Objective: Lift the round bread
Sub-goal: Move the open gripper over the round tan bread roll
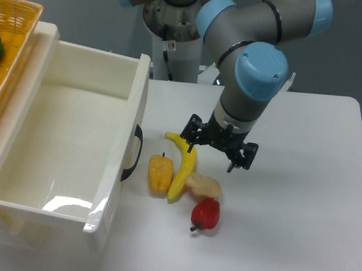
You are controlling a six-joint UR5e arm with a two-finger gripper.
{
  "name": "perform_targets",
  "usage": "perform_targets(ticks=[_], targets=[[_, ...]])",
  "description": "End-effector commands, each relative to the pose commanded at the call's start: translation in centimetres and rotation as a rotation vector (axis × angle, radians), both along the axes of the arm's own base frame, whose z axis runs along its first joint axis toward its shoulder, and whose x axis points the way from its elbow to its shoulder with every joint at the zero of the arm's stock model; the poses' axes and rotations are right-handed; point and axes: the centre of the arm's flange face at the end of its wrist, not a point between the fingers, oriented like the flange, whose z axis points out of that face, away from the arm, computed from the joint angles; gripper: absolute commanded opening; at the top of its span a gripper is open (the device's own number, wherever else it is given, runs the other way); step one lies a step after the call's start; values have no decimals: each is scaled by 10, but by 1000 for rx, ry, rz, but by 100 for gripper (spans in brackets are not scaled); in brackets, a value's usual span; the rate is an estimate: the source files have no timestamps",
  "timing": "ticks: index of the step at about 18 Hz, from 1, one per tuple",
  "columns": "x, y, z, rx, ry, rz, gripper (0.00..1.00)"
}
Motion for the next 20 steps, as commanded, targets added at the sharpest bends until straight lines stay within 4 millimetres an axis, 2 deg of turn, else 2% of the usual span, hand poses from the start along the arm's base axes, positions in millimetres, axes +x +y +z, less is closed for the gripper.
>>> perform_targets(ticks=[6, 15, 20], targets=[[-5, 2, -7, 6, 12, -32, 100], [-6, 9, -33, 14, 28, -38, 100], [-6, 5, -62, -1, 8, -30, 100]])
